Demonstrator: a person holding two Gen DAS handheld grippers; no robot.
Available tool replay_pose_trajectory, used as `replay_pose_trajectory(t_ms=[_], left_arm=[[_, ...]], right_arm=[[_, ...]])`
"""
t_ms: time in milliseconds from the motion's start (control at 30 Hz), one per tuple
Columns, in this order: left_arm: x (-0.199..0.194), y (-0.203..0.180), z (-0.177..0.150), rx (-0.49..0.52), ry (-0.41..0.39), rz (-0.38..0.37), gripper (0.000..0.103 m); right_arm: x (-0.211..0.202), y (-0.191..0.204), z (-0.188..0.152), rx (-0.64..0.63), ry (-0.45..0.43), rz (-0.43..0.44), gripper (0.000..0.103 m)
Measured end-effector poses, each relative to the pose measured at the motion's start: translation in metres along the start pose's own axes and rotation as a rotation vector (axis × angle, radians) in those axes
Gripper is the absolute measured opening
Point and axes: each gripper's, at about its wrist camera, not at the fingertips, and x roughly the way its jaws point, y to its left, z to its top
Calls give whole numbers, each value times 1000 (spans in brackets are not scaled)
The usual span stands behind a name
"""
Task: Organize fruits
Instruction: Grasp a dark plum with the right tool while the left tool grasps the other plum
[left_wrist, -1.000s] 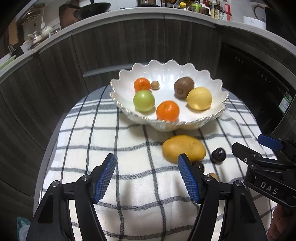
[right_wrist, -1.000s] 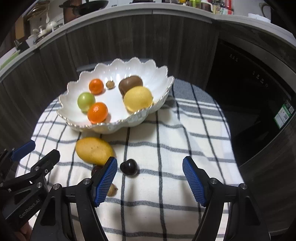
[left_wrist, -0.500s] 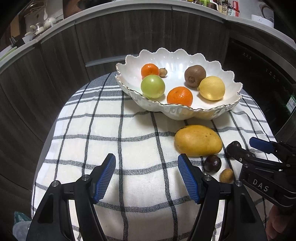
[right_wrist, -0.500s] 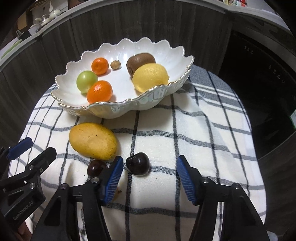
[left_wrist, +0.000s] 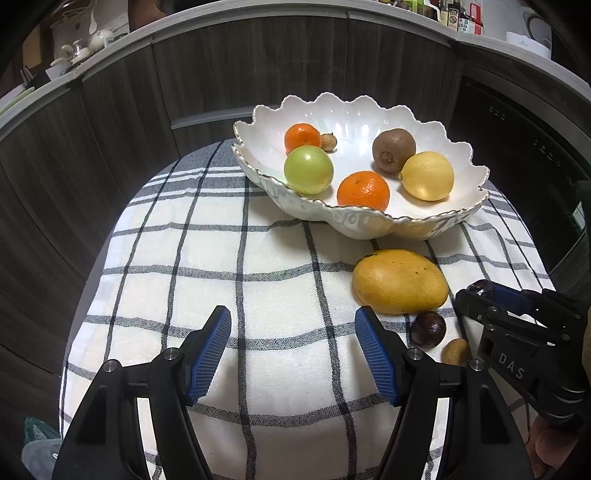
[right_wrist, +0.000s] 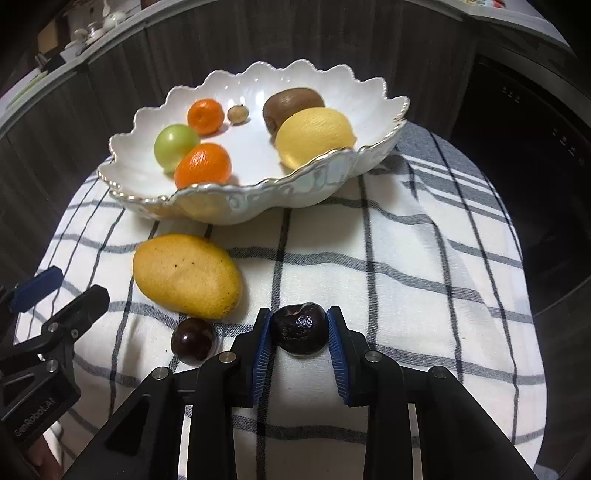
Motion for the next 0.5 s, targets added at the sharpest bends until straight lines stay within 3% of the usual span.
replay_pose_trajectory(t_ms=[500], left_arm=[[-14, -47, 0, 57, -24, -59, 68]], right_arm=[[-44, -33, -11, 64, -61, -17, 31]])
